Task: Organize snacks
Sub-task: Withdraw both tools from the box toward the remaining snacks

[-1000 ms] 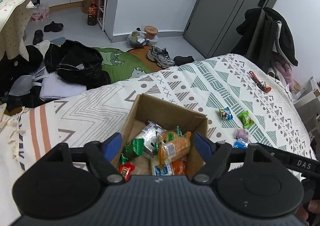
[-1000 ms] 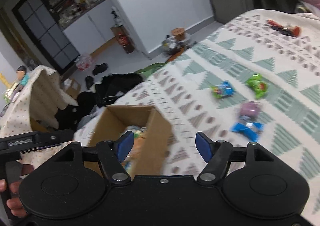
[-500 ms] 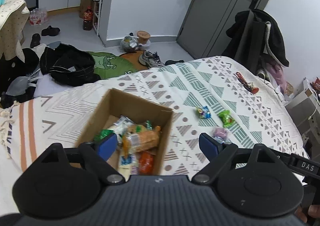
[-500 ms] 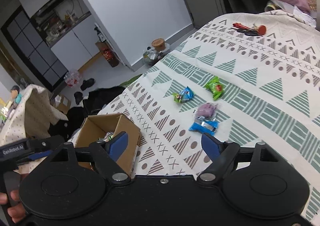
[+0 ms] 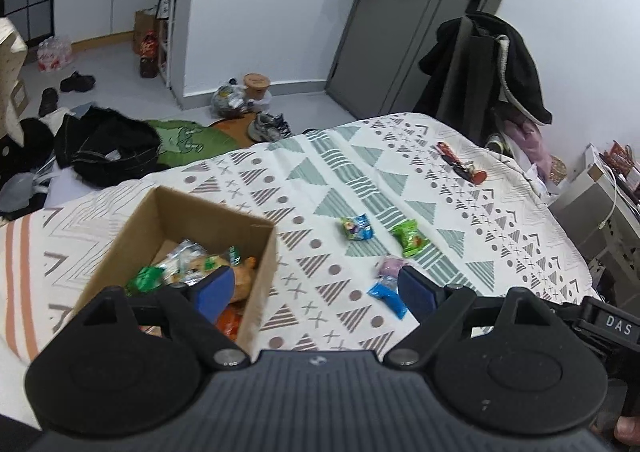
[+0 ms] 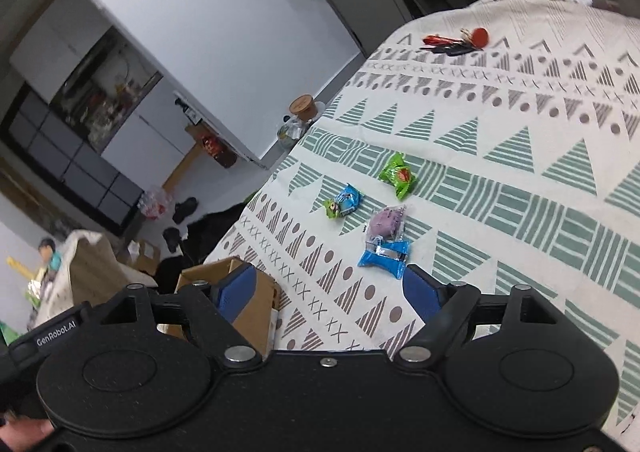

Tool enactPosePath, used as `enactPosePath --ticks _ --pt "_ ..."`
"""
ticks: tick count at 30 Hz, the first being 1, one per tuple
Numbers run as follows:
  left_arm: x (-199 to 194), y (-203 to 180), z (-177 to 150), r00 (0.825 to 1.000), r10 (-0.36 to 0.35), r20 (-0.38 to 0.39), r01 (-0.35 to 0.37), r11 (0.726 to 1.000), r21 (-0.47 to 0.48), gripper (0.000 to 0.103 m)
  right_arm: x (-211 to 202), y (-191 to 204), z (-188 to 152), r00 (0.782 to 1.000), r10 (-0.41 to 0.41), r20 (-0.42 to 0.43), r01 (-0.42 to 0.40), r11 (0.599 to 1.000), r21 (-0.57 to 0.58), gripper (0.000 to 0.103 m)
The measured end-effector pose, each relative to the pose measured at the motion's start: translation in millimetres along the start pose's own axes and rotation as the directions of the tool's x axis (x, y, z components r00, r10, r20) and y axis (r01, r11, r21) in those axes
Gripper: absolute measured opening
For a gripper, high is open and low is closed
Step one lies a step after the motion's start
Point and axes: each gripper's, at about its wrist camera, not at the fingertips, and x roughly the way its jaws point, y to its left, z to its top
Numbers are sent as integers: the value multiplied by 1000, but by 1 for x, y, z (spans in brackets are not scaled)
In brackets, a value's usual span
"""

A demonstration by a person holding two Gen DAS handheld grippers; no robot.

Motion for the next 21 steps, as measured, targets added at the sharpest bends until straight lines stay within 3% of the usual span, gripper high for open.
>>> enactPosePath --ticks 9,13,16,21 --pt "34 -32 -4 1000 -26 -11 26 1000 6 85 11 -26 7 999 32 -3 -32 995 92 78" --pt "57 -42 -9 999 -28 -40 27 1000 -14 83 22 -36 11 999 37 -18 -34 991 131 69" --pt "75 -50 -12 998 -25 -57 24 1000 -12 77 32 -43 14 999 29 -29 -24 987 160 63" --pt "105 -65 -18 995 -40 -95 38 999 -21 57 48 -52 21 999 25 -41 -16 980 197 55"
